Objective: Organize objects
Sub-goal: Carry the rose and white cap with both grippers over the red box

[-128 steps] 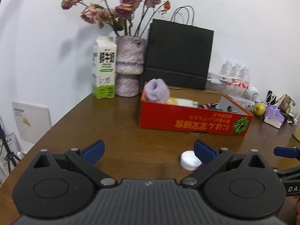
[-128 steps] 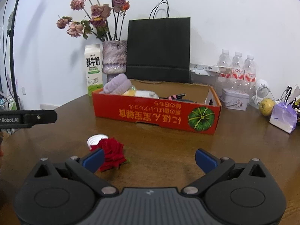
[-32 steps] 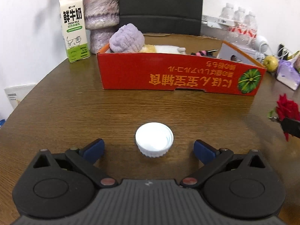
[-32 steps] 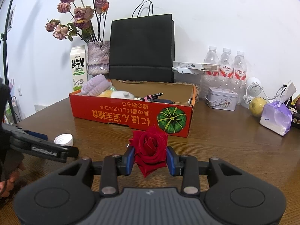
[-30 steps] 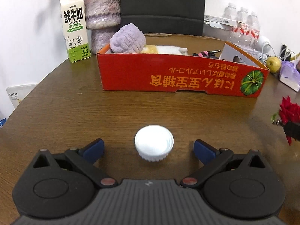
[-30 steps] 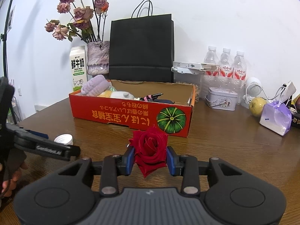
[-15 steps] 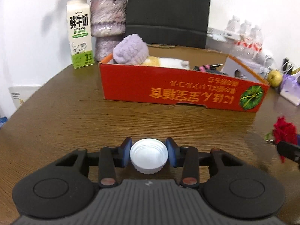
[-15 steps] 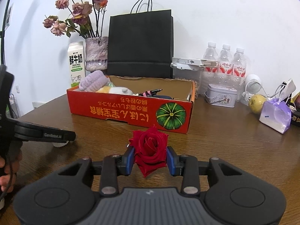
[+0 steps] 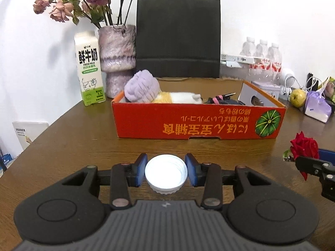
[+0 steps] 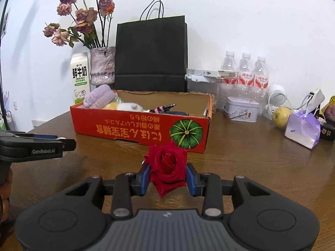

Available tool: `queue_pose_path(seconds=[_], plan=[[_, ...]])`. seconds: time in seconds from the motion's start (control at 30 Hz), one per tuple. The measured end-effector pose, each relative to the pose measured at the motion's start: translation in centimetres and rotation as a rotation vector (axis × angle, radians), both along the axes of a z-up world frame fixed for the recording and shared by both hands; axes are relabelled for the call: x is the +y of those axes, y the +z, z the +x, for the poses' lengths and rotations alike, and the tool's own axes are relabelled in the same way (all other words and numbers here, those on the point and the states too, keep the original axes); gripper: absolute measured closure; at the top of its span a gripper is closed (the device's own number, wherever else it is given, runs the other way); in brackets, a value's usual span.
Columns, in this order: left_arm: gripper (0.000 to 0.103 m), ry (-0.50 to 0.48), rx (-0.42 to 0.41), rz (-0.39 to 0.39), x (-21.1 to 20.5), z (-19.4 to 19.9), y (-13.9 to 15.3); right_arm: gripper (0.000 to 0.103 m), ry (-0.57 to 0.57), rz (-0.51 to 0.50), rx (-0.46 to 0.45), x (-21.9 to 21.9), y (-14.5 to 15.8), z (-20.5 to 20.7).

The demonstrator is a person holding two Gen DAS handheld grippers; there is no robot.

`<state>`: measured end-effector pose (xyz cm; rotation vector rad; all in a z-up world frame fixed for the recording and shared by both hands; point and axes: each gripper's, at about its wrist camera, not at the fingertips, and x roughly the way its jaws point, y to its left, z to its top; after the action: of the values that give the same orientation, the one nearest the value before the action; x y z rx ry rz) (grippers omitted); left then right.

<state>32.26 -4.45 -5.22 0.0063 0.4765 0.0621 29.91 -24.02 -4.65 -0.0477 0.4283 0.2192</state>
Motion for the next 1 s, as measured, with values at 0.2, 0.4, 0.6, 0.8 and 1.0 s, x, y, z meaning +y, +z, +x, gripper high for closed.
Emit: queue_pose_path(seconds=[0.2,0.4,0.6,0.8,1.0], plan=[[0.063,0.002,-0.024,0.001,-0.3,-1.2,0.6,0.069,-0.023,0.046,0.006,0.4,0.1,-0.2],[0.063,0.011,-0.070,-0.020,-0.1,-2.7,1.6,0.069,-0.017,0.053,-0.033,2.2,0.7,-1.3],[0.063,0.042,-0.095,-0.047,0.7,-3.3,2.3,0.069,-0.027,0.089,-0.049,3.5,1.4,-1.7],[0.062,0.061,-0.125,-0.065,1.2,-3.5,3.3,0.069,-0.051,0.133,-0.089,4.2,2.6,-1.3],[0.063,0.060,-0.139,-0.084,1.1,-3.0,4.5,0.069,-0.054,0.129,-0.106,4.4,3.4,-0.6]])
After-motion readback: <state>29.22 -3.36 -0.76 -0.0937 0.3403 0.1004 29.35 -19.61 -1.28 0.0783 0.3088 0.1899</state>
